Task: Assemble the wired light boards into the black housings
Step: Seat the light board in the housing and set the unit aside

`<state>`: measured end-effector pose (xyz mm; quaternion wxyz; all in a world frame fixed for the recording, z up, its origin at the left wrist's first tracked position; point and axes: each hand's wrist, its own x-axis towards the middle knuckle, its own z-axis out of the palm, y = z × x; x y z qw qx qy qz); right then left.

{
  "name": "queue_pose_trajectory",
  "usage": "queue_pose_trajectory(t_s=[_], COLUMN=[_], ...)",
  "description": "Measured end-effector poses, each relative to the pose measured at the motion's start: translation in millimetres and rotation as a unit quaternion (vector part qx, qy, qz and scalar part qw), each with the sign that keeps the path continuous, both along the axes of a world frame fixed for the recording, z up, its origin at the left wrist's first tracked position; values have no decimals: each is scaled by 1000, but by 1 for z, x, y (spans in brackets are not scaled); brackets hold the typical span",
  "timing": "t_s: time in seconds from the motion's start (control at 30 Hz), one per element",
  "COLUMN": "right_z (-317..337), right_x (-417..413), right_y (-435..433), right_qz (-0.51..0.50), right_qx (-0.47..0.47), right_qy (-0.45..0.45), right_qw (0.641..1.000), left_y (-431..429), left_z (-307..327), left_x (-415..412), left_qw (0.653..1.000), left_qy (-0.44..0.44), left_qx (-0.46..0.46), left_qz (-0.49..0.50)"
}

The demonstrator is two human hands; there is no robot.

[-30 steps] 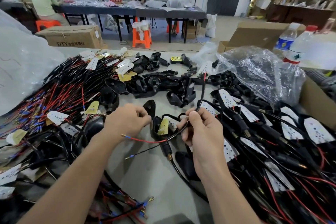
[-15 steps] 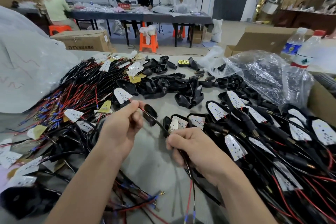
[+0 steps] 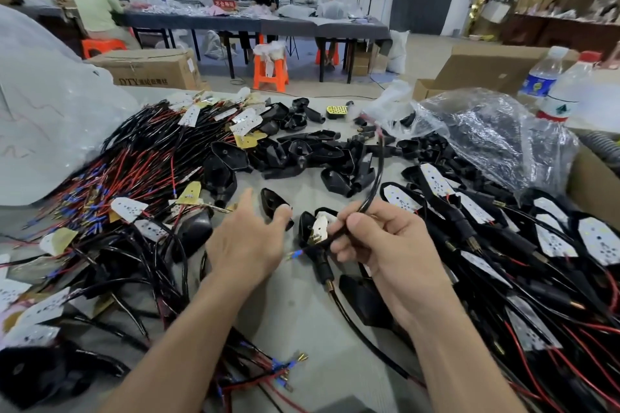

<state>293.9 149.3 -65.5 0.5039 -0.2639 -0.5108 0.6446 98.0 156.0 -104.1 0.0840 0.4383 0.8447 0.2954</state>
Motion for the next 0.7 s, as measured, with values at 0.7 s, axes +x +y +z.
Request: queue_pose_trajectory(t_s=[0.7], right_z=[-9], right_x=[-11], right_y=[5], right_qz=[-166], right_qx=[79], right_qy=[-22], right_qw=[983], left_y=[-28], left_z=[5], left_x=[-4], left_qw=[953], left_qy=[-120], left_qx=[235], left_qz=[-145])
